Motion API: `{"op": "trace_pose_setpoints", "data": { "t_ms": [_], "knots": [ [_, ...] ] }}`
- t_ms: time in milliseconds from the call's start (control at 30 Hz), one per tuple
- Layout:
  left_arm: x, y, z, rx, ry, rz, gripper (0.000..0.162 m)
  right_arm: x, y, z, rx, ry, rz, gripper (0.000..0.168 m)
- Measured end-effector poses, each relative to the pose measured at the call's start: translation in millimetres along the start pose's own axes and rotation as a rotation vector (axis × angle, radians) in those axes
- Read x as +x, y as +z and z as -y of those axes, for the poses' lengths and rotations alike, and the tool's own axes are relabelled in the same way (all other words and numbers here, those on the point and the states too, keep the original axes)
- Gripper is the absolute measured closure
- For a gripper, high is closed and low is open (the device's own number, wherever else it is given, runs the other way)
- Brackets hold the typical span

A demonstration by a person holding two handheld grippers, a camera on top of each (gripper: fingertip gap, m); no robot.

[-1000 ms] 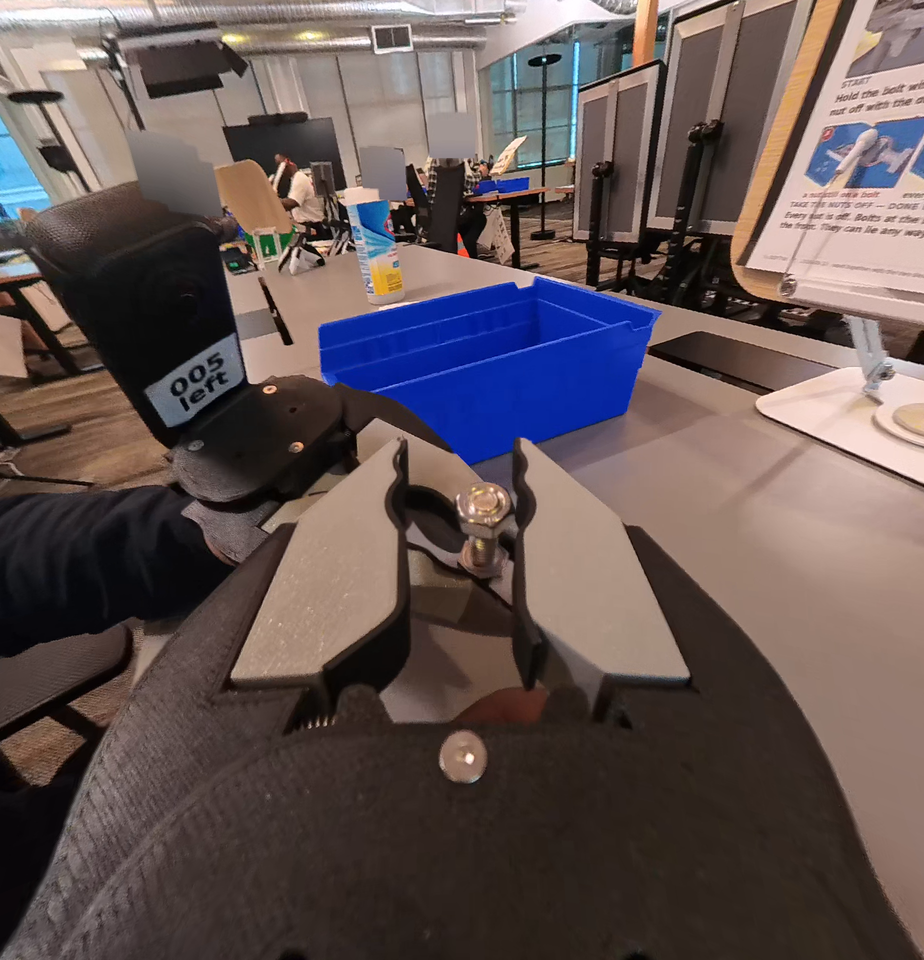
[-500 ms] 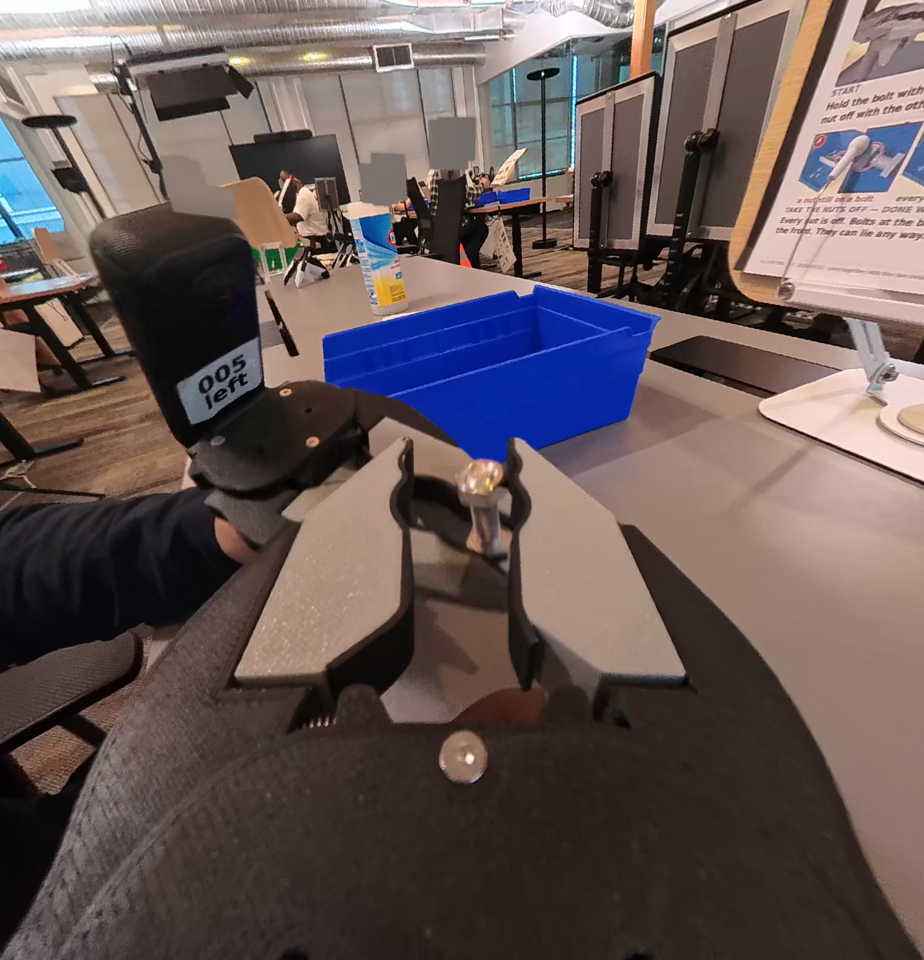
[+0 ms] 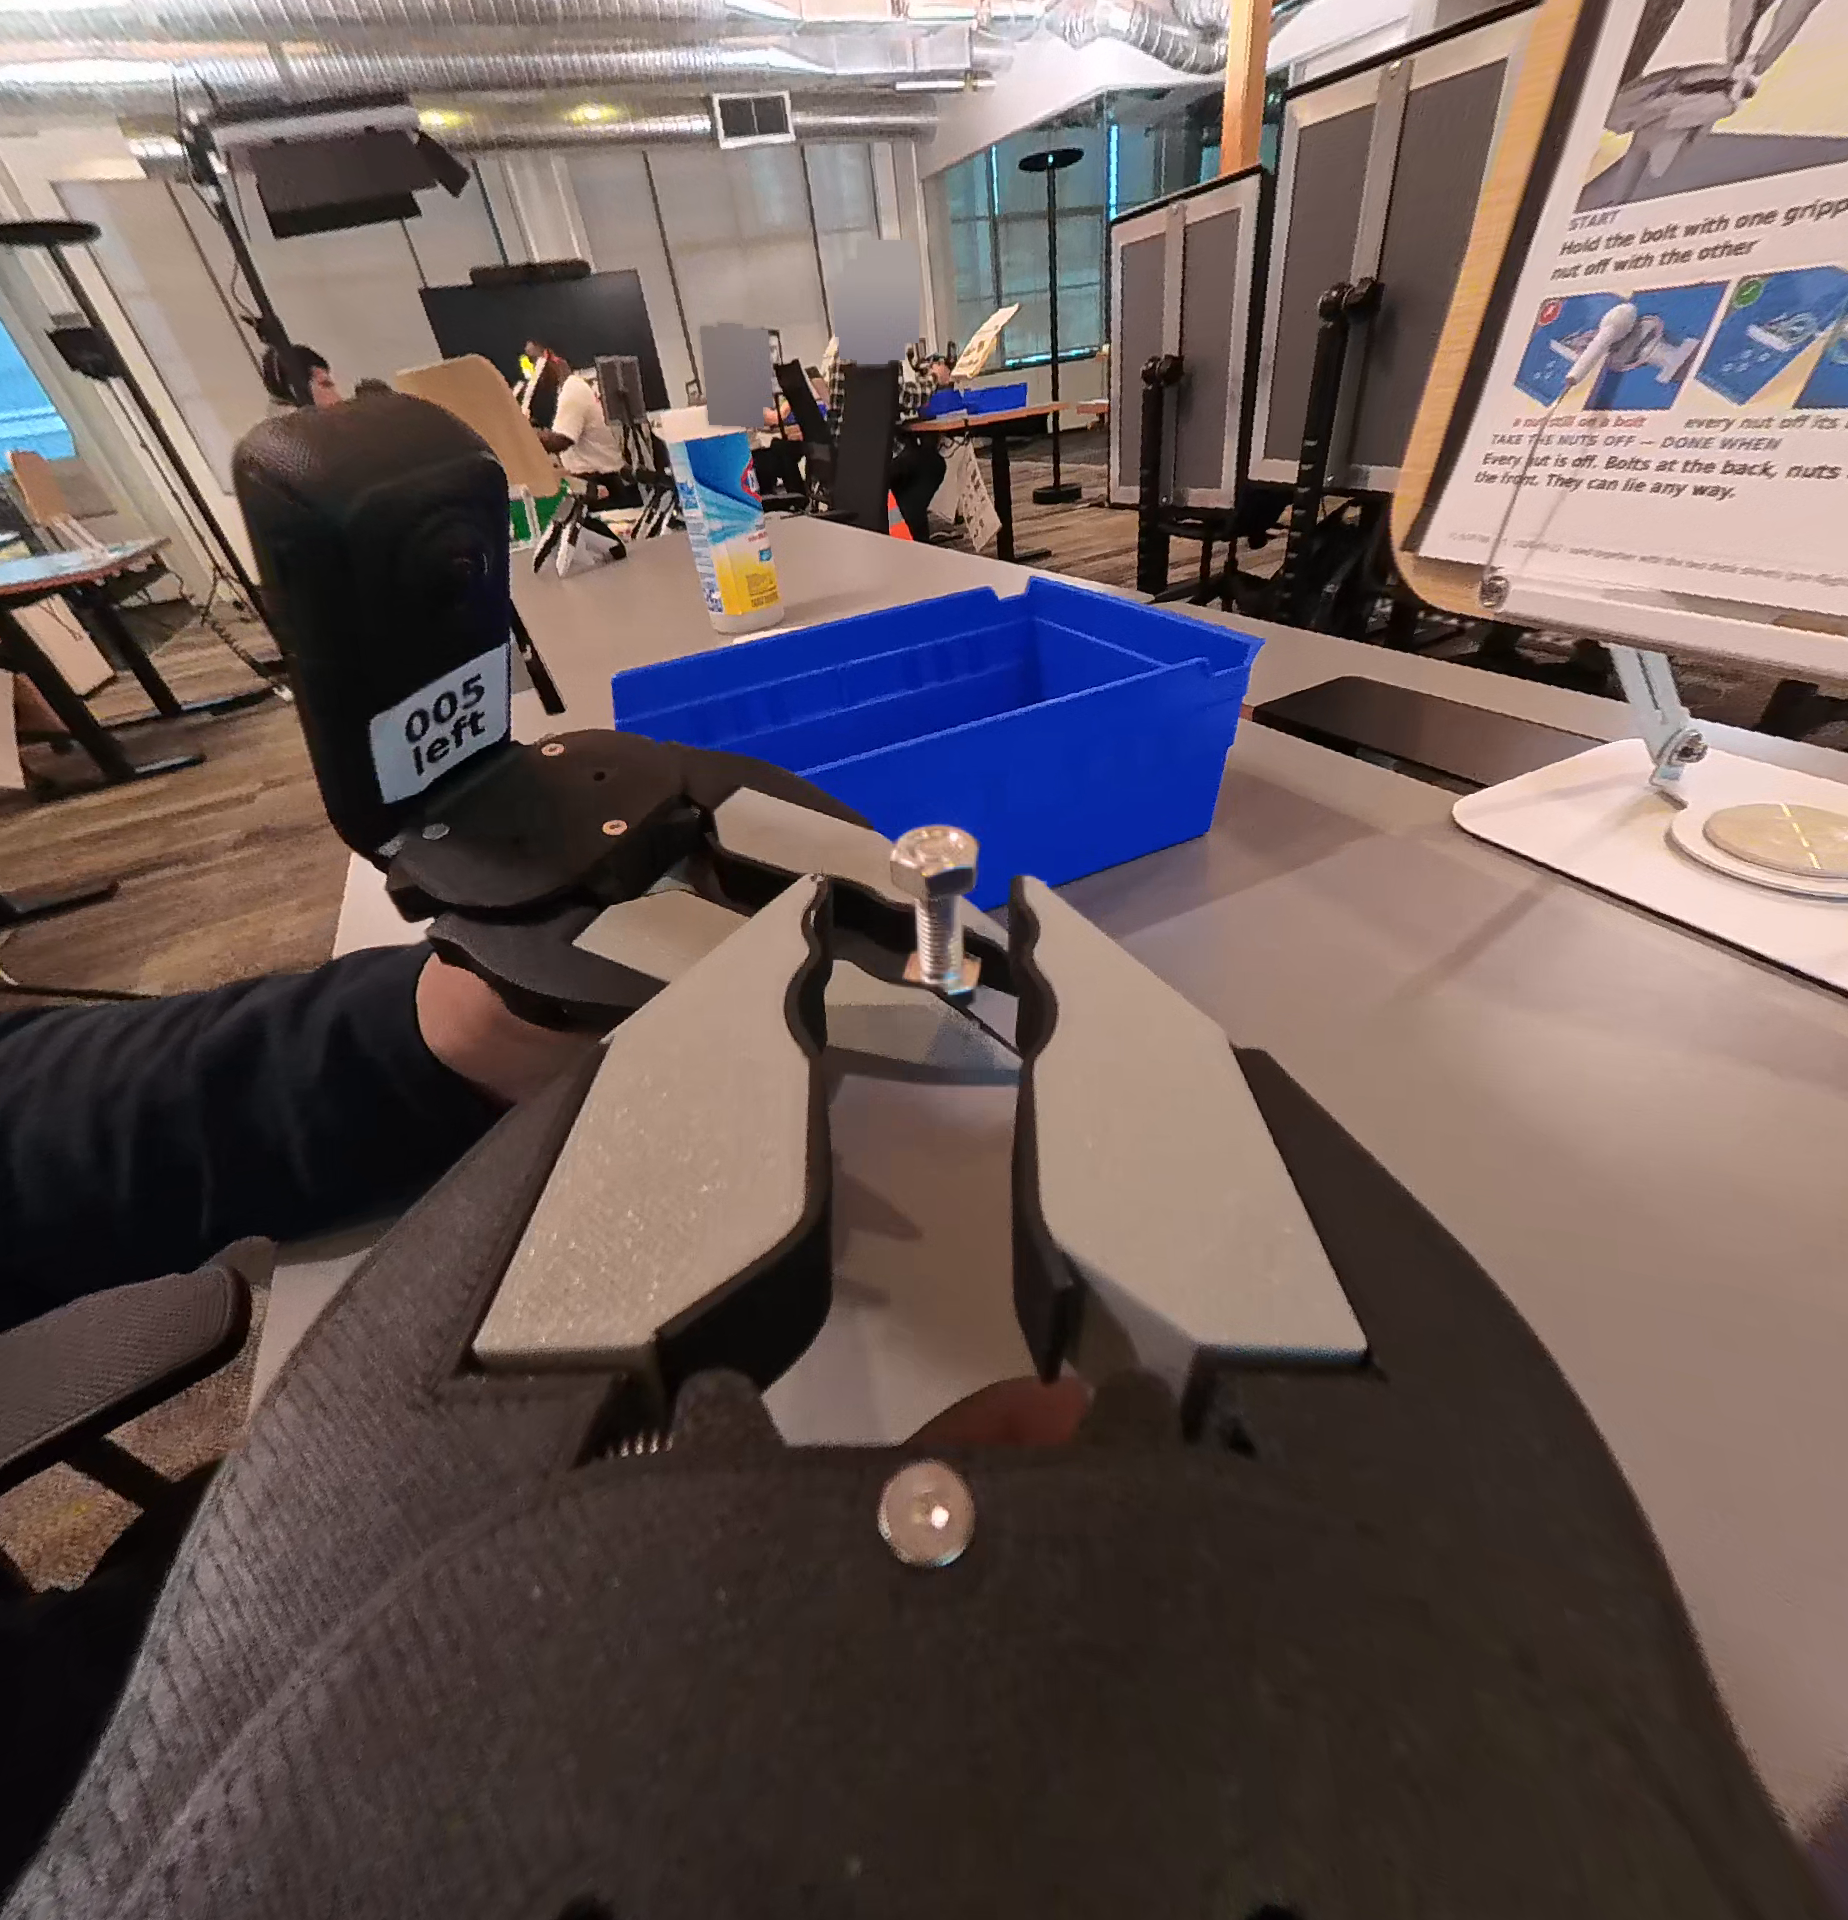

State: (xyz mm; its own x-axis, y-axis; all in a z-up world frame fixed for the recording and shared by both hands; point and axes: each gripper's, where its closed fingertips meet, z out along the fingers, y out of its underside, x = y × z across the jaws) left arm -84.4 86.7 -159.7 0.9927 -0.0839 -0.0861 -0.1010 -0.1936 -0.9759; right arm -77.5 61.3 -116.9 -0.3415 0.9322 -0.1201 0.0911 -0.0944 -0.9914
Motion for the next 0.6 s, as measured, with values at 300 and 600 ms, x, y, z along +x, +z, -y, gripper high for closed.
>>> {"op": "trace_pose_setpoints", "data": {
  "t_ms": [300, 600],
  "knots": [
    [30.6, 8.4, -4.4, -0.031, 0.111, -0.062, 0.145, -9.9, 12.9, -9.9, -0.043, -0.021, 0.023, 0.134],
    [-1.9, 1.7, -4.4, -0.023, 0.013, 0.017, 0.145, -1.6, 0.0, 0.4, 0.003, -0.001, 0.012, 0.138]
  ]
}}
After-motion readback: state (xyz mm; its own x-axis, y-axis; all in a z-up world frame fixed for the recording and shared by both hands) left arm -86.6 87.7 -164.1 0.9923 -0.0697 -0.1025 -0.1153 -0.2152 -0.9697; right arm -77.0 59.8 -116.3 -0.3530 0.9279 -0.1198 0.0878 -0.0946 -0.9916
